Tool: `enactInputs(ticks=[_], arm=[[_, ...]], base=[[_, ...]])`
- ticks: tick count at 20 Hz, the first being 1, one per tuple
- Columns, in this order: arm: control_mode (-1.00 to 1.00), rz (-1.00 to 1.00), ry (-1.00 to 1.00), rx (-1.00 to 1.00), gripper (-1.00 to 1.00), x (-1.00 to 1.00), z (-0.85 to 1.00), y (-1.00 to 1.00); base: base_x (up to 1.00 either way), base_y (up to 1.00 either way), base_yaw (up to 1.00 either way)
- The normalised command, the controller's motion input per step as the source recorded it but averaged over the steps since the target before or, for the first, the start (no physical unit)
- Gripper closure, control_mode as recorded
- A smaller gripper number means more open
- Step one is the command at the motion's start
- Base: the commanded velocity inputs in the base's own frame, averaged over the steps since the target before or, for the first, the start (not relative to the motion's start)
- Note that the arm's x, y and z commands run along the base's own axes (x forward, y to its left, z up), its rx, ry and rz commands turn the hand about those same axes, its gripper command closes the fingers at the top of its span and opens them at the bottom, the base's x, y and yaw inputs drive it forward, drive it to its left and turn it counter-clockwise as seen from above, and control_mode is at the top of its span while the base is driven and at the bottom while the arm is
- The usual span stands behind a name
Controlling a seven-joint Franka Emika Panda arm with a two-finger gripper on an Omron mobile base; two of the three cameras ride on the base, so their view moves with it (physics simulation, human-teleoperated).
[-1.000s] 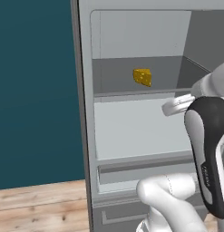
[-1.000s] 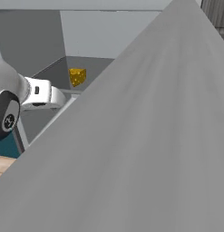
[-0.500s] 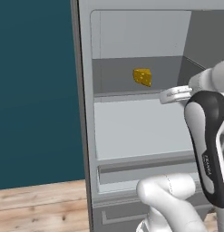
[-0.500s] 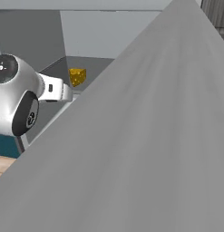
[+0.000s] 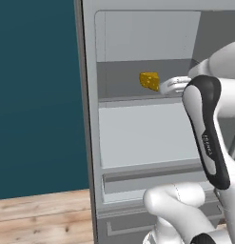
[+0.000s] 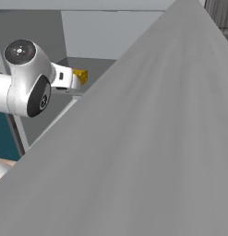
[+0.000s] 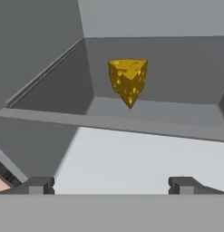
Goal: Take the cheese, chicken drumstick, and squash from the fridge and place them on the plate on the dining counter to create an appetizer plate.
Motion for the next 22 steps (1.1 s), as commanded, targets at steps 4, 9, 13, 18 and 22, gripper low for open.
enactInputs(ticks=[4, 9, 13, 18, 22], arm=[[-1.0, 0.0, 0.0, -0.02, -1.0, 0.47, -0.05, 0.0], [-1.0, 0.0, 0.0, -0.01, -1.0, 0.47, 0.0, 0.0], [-1.0, 0.0, 0.0, 0.0, -1.0, 0.41, 0.0, 0.0], [-1.0, 0.0, 0.0, 0.0, -1.0, 0.39, 0.0, 0.0], [-1.0, 0.0, 0.0, 0.0, -1.0, 0.38, 0.0, 0.0]], base=[[0.0, 0.0, 0.0], [0.0, 0.0, 0.0], [0.0, 0.0, 0.0], [0.0, 0.0, 0.0], [0.0, 0.0, 0.0]])
